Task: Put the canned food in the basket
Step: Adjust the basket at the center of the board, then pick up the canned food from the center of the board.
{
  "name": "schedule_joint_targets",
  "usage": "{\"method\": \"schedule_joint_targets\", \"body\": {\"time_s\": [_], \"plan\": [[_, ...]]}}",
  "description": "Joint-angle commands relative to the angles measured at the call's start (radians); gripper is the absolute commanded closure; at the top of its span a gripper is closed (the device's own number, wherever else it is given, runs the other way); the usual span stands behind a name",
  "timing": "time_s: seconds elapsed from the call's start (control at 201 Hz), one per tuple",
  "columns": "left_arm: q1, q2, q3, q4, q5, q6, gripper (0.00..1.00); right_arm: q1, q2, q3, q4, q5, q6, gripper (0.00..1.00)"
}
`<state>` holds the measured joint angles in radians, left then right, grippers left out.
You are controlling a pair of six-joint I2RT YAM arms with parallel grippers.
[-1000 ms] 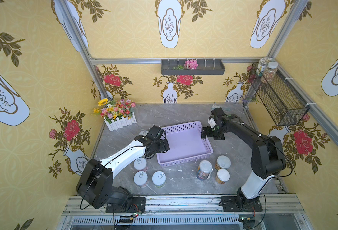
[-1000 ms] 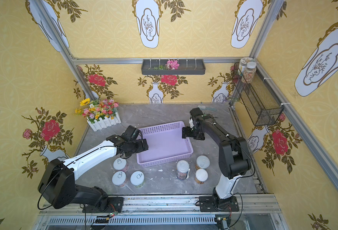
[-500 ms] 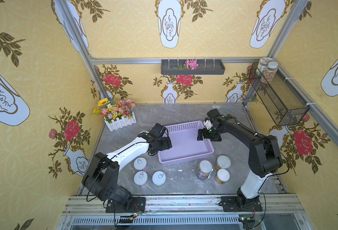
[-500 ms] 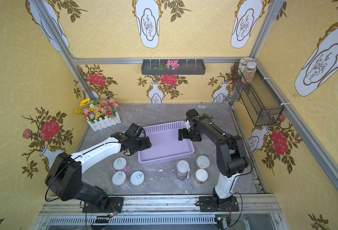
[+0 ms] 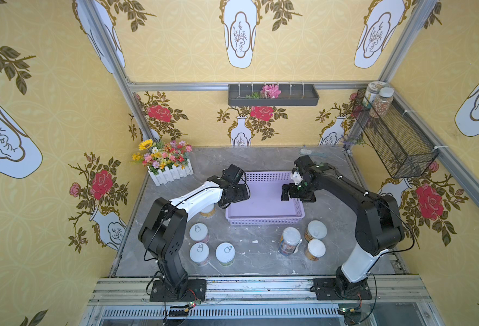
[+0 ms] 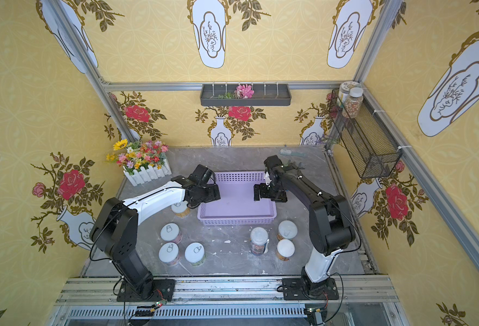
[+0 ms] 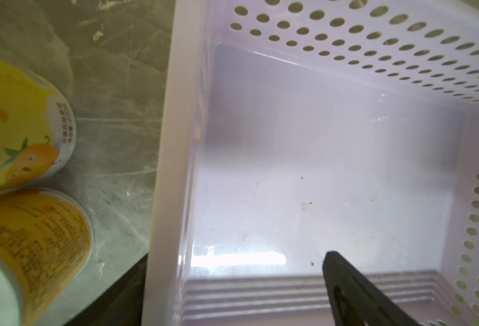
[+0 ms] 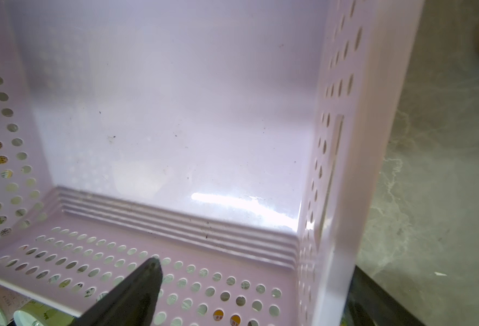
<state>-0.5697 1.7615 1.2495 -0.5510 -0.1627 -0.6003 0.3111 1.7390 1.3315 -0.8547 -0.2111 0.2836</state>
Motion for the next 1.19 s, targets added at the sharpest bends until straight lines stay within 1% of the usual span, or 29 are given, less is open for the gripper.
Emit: {"method": "schedule_joint_targets", "body": {"time_s": [0.0,0.085,0.239,0.329,0.473,0.598,0.678,0.768,0.812,0.872,0.982,1.027,1.121,1.186], "plan": [[-0.001,0.016,0.024,-0.008,-0.011,0.021,0.06,0.005,-0.014,-0.011,-0.012,0.022,0.005,0.0],[-0.002,0.002,0.011,-0.008,-0.01,0.017,0.04,0.005,-0.011,-0.011,-0.013,0.033,0.005,0.0],[-0.001,-0.033,-0.046,-0.007,-0.012,-0.006,0.01,0.005,0.012,0.006,-0.018,0.064,0.013,0.03],[-0.001,-0.057,-0.084,-0.004,-0.014,-0.021,0.01,0.004,0.017,0.012,-0.019,0.101,0.022,0.03],[-0.001,-0.101,-0.119,-0.009,-0.024,-0.033,0.0,0.002,0.016,0.019,-0.025,0.123,0.031,0.03],[-0.001,-0.165,-0.092,-0.065,-0.085,-0.027,0.0,0.003,-0.05,0.009,-0.043,0.231,0.083,0.03],[-0.002,-0.225,-0.077,-0.079,-0.103,-0.008,0.0,0.016,-0.1,0.001,-0.066,0.291,0.129,0.03],[-0.018,-0.311,-0.087,-0.052,-0.098,0.037,0.0,0.072,-0.158,-0.012,-0.095,0.35,0.157,0.03],[-0.046,-0.357,-0.107,-0.016,-0.097,0.066,0.0,0.12,-0.19,-0.022,-0.12,0.38,0.173,0.03],[-0.094,-0.415,-0.137,0.038,-0.113,0.08,0.0,0.171,-0.216,-0.037,-0.141,0.385,0.19,0.03],[-0.173,-0.497,-0.212,0.149,-0.078,0.098,0.0,0.281,-0.27,-0.06,-0.191,0.398,0.231,0.03],[-0.188,-0.515,-0.225,0.156,-0.042,0.087,0.0,0.324,-0.292,-0.067,-0.208,0.395,0.245,0.03],[-0.199,-0.532,-0.252,0.159,0.079,0.063,0.0,0.401,-0.332,-0.077,-0.242,0.363,0.253,0.03],[-0.223,-0.55,-0.28,0.167,0.103,0.058,0.0,0.443,-0.355,-0.081,-0.275,0.344,0.272,0.03]]}}
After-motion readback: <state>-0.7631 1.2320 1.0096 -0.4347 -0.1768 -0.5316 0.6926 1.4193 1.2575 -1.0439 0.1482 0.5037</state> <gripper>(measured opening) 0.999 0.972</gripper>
